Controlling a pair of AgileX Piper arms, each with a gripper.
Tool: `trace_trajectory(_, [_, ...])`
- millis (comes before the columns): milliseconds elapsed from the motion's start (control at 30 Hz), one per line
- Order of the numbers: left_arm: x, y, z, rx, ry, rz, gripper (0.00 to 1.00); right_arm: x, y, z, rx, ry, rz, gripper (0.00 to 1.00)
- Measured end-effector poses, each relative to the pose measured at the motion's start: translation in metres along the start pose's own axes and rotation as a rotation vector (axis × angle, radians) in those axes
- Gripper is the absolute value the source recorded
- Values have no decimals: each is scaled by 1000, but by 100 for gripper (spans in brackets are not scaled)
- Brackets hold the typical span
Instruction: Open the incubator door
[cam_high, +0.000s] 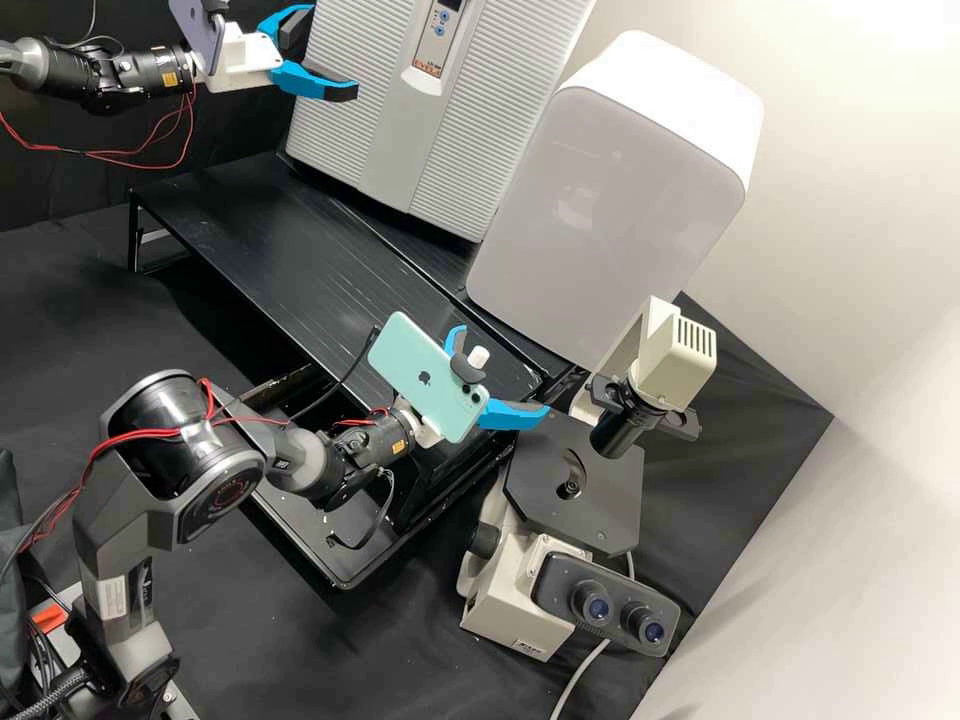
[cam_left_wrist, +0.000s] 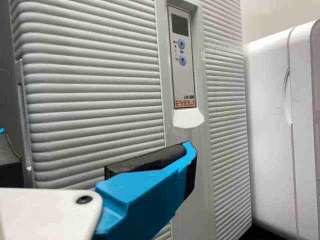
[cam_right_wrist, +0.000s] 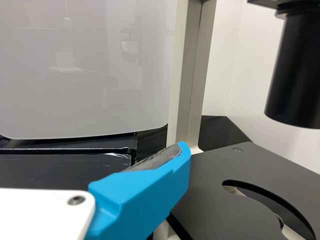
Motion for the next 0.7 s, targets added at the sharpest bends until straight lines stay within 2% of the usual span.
trace_trajectory(300, [0,0,0,0,0,0,0,0,0,0,0,0,0,100])
trace_trajectory(700, [5,9,5,7,-19,28,0,0,0,0,0,0,0,100])
